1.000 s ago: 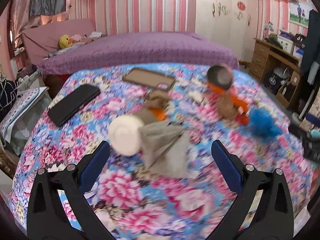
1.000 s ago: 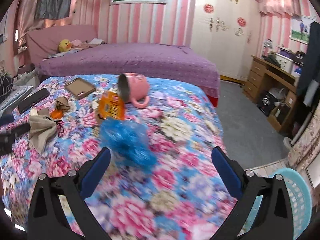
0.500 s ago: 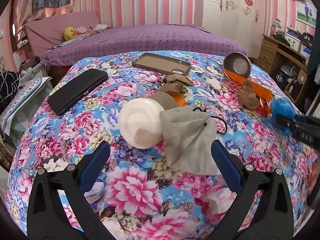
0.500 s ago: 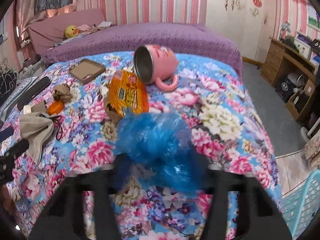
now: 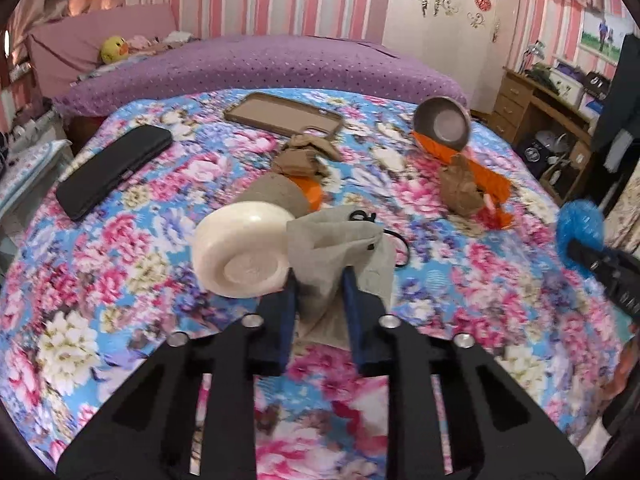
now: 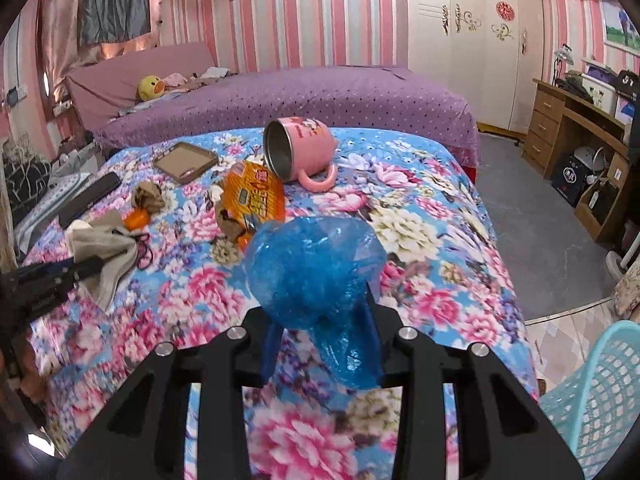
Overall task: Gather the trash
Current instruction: 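Grasp the blue plastic bag with the right tool while the left tool grasps the beige cloth pouch, then carry the blue bag and beige pouch over the blue basket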
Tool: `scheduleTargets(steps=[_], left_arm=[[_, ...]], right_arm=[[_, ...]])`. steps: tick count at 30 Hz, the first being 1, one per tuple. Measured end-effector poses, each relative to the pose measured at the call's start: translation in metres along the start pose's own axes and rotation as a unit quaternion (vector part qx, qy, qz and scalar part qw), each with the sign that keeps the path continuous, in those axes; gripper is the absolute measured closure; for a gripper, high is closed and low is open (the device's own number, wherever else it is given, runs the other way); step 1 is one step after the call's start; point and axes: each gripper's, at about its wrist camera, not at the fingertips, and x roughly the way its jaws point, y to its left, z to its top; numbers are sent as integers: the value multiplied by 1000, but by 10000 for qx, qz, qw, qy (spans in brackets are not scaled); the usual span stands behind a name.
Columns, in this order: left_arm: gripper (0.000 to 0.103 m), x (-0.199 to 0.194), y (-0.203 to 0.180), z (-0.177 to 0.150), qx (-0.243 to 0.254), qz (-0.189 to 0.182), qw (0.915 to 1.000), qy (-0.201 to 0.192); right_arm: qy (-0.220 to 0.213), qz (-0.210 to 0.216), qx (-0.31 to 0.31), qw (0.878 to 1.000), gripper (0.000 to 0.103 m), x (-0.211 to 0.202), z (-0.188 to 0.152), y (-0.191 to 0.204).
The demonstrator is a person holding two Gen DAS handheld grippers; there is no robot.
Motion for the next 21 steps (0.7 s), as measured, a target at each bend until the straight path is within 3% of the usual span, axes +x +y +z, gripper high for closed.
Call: scheduleTargets(steps=[4, 13, 21], left_arm=[[92, -13, -14, 2, 106, -69, 9998, -144], [92, -43, -54, 3, 617, 188, 9963, -568], [92, -40, -60, 1, 372, 148, 9981, -477]], right_arm=[[-55, -81, -81, 9999, 68, -6, -4, -3], [-130, -61, 124, 9998, 68, -13, -6, -21], [-171, -38, 178, 9997, 68, -18, -8, -28]])
